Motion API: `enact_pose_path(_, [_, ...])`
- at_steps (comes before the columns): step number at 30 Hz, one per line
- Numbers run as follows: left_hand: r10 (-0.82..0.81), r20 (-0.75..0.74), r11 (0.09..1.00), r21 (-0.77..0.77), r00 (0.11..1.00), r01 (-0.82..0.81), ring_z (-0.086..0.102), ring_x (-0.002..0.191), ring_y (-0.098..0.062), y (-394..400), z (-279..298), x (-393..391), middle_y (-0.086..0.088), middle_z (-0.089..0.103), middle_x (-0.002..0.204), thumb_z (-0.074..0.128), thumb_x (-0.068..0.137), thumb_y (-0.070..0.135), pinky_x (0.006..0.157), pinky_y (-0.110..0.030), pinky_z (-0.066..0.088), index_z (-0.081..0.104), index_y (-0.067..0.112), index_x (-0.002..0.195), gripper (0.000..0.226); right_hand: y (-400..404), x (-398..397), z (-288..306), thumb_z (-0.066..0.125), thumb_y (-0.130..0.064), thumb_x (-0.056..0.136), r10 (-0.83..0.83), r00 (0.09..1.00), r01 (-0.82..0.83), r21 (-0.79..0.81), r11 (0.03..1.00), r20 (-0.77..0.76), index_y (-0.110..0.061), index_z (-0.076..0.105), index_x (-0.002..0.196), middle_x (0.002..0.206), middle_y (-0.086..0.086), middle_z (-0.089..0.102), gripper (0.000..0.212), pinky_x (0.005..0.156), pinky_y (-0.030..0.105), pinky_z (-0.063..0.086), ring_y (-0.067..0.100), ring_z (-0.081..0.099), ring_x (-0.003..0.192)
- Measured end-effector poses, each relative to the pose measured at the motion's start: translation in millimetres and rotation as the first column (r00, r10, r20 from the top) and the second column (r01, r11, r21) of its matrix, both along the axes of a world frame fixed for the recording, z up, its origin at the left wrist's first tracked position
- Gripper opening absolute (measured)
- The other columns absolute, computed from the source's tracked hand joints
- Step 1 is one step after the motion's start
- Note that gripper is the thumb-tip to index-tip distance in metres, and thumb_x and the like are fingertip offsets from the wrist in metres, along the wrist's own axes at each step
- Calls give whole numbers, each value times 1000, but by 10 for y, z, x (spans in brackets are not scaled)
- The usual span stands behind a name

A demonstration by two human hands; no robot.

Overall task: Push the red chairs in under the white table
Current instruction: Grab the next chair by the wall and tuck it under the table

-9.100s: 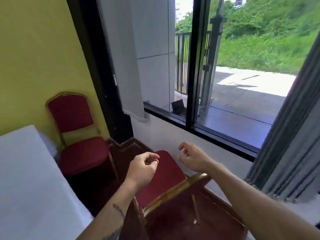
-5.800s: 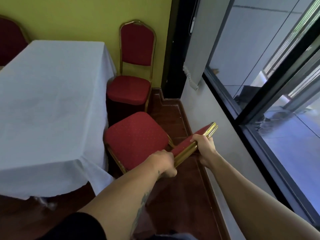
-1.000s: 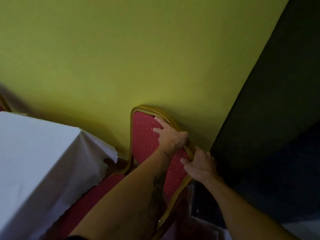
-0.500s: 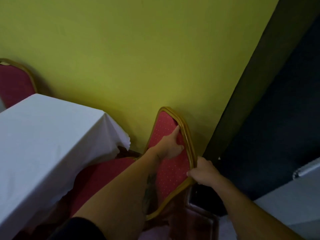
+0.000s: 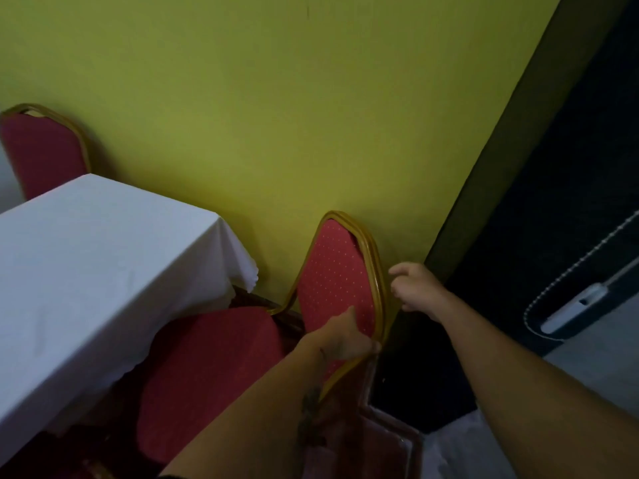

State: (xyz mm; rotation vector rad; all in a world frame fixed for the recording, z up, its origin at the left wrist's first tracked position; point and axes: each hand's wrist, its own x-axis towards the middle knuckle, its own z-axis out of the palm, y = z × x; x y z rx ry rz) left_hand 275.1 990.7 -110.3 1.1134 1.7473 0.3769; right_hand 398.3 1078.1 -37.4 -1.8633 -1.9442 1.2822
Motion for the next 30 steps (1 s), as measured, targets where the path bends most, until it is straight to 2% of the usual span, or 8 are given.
enact_pose_path(3, [79, 67, 993, -98, 995, -73, 31, 145, -36, 151, -134, 184, -13, 25, 163, 78, 78, 46, 118, -46, 33, -4, 20, 160, 119, 282, -268, 16, 48, -7, 102, 41, 999, -42, -22, 999, -20, -13, 46, 152, 111, 4, 54, 51, 89, 42, 53, 16, 53, 87])
enact_pose_path(6, [249, 124, 962, -145, 961, -230, 24, 147, -40, 337, -183, 371, -17, 12, 165, 77, 82, 41, 119, -49, 31, -19, 16, 157, 125, 555, -494, -61, 53, -13, 103, 104, 994, -106, -76, 992, -19, -10, 43, 150, 118, 8, 55, 47, 97, 47, 51, 27, 58, 105])
enact_pose_path(9, [372, 98, 918, -184, 923, -350, 20, 148, -43, 529, -216, 456, -18, 0, 166, 74, 85, 40, 120, -49, 29, -23, 15, 155, 123, 775, -617, -190, 61, -22, 102, 120, 992, -123, -100, 987, -31, -11, 45, 147, 133, 13, 57, 50, 105, 55, 51, 34, 59, 119])
enact_pose_path(13, [400, 44, 912, -118, 915, -393, 8, 151, -44, 634, -263, 485, -13, -15, 167, 76, 82, 31, 121, -54, 23, -25, 18, 155, 124, 968, -688, -391, 70, -22, 97, 111, 990, -119, -87, 989, -91, -13, 54, 139, 125, 13, 65, 46, 93, 49, 56, 32, 65, 108])
enact_pose_path(15, [417, 37, 905, -103, 908, -412, 1, 152, -42, 646, -270, 510, -9, -18, 167, 75, 83, 24, 122, -55, 20, -25, 20, 155, 124, 998, -692, -450, 70, -15, 96, 119, 988, -126, -68, 990, -100, -13, 60, 122, 116, 12, 67, 28, 91, 47, 55, 29, 65, 99])
enact_pose_path(17, [430, 63, 899, -121, 901, -421, -3, 153, -41, 664, -247, 521, -6, -19, 167, 75, 83, 19, 122, -55, 18, -25, 22, 155, 123, 1024, -679, -468, 68, -9, 96, 131, 987, -139, -71, 988, -96, -16, 56, 108, 106, 9, 63, 18, 83, 43, 51, 23, 60, 88])
enact_pose_path(23, [390, 96, 915, -157, 916, -373, -3, 153, -41, 538, -151, 527, -4, -20, 167, 75, 84, 17, 123, -55, 15, -27, 23, 154, 124, 996, -581, -441, 68, -2, 93, 147, 986, -157, -135, 978, -83, -9, 56, 118, 100, 13, 65, 28, 65, 34, 48, 27, 63, 84])
enact_pose_path(30, [333, 36, 940, -86, 942, -329, 18, 150, -42, 402, -103, 601, -14, 1, 168, 60, 98, 16, 119, -51, 24, -10, 14, 159, 94, 876, -376, -415, 72, 0, 89, 22, 997, -33, -143, 989, -80, -2, 53, 137, 106, 18, 65, 51, 77, 41, 51, 33, 62, 88])
